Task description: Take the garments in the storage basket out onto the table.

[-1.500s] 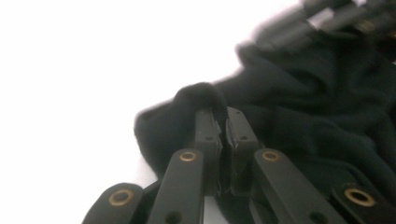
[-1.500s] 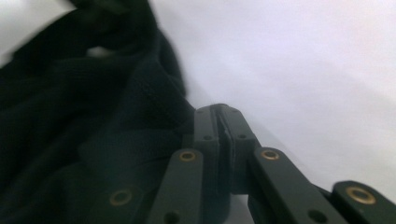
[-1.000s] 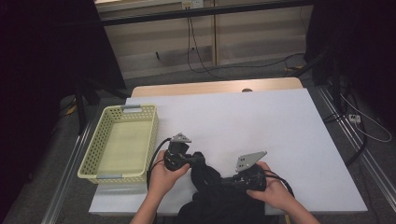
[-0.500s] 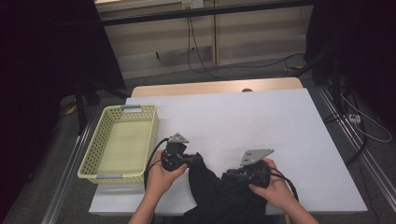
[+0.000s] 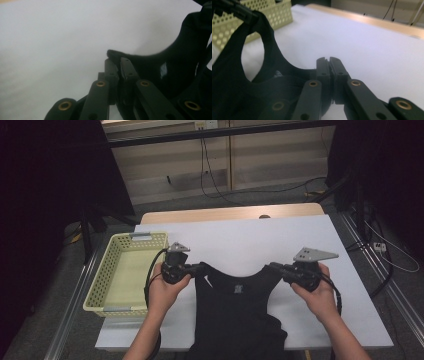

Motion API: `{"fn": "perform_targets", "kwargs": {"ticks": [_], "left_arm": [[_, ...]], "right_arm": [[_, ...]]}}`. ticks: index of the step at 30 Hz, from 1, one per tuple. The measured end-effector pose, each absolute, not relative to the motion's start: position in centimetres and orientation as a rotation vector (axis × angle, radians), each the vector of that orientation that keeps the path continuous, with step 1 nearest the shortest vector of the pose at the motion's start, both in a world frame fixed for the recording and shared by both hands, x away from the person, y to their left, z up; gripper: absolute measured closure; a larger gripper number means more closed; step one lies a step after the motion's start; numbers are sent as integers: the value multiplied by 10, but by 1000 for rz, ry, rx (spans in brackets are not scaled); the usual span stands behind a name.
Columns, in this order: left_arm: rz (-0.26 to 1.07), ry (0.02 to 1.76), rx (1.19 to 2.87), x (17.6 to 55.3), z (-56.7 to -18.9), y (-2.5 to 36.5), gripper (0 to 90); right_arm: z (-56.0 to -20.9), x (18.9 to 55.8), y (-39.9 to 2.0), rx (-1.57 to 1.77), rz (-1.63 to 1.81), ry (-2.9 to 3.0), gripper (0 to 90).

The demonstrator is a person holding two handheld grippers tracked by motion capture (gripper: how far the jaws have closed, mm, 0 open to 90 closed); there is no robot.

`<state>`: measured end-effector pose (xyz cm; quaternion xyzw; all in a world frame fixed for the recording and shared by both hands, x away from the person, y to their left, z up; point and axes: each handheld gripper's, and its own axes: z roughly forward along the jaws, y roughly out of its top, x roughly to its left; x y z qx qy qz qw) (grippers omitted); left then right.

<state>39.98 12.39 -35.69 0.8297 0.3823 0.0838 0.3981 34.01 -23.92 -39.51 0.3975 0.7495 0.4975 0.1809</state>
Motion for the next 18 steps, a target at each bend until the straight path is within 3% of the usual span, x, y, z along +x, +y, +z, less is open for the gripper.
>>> {"fn": "perform_targets", "kwargs": {"ticks": [6, 18], "left_arm": [[243, 953, 2106, 415, -340, 112, 860], [232, 987, 2125, 424, -341, 118, 860]], "right_arm": [[-365, 361, -254, 1150, 1399, 2053, 870], [-369, 375, -245, 1148, 1390, 2091, 870]]}}
